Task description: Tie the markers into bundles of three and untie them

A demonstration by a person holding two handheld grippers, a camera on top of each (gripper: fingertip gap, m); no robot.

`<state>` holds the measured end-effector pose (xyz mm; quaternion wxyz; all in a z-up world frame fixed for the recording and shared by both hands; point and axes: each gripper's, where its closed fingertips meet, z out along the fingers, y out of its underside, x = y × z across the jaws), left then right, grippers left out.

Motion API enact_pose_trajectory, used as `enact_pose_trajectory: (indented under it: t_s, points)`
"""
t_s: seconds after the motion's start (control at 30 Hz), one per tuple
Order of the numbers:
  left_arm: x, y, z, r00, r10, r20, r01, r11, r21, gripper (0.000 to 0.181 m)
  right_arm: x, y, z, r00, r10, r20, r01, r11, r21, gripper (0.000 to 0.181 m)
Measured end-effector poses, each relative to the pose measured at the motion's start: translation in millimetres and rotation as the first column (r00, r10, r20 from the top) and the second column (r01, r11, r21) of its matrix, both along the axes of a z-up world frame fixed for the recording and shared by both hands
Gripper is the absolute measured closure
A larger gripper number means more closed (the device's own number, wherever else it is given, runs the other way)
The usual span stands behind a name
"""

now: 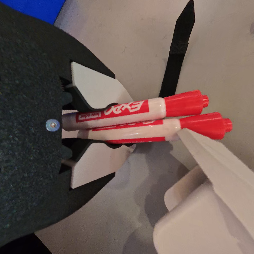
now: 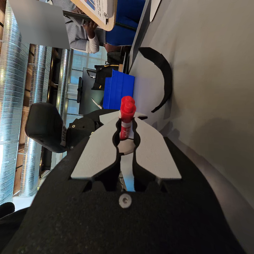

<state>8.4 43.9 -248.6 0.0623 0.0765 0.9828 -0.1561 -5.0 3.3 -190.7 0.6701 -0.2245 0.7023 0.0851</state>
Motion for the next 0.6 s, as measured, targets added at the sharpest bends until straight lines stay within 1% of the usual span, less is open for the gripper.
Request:
enact_pose_trajectory:
  t_s: [0.03,0.2,0.27,0.4,0.47,0.5,0.53,0.57,0.6]
  points:
    - [0.0,-0.1,0.1,1.0,0.002,-0.005,-0.002,1.0,-0.002,0.138,0.2,0.6,-0.4,1.0,-0.005,-0.003,0.005,1.0,-0.005,0.166]
    - [0.1,0.2,0.9,1.0,0.003,-0.012,-0.003,1.0,-0.013,0.139,0.2,2.6,-1.4,1.0,-0.01,-0.004,0.01,1.0,0.021,0.166]
    - [0.9,1.9,-1.1,1.0,-0.001,-0.004,0.001,1.0,-0.003,0.138,0.1,5.0,-3.6,1.0,-0.002,-0.013,0.003,0.999,0.053,0.166]
    - [0.5,3.7,-3.0,1.0,-0.01,-0.002,0.01,1.0,-0.003,0.139,0.0,8.6,-4.4,1.0,0.015,-0.01,-0.014,0.998,0.067,0.166]
    - [1.2,3.4,-1.7,1.0,-0.012,-0.005,0.012,1.0,-0.013,0.139,2.0,9.4,-0.4,0.999,0.035,0.033,-0.038,0.993,0.115,0.165]
    - [-0.9,1.1,0.8,1.0,-0.016,-0.024,0.015,0.999,-0.035,0.139,3.3,11.4,3.0,0.997,0.051,0.066,-0.061,0.986,0.153,0.161]
    - [-6.8,-1.4,3.8,0.998,-0.028,-0.064,0.024,0.998,-0.055,0.139,4.8,15.3,5.8,0.993,0.065,0.095,-0.082,0.979,0.186,0.154]
    - [-12.2,-3.7,6.6,0.995,-0.039,-0.096,0.032,0.997,-0.071,0.139,5.8,19.6,10.6,0.989,0.077,0.13,-0.103,0.972,0.213,0.154]
    - [-14.1,-5.8,8.9,0.994,-0.046,-0.099,0.038,0.996,-0.082,0.139,7.0,23.7,15.5,0.984,0.08,0.161,-0.114,0.97,0.215,0.157]
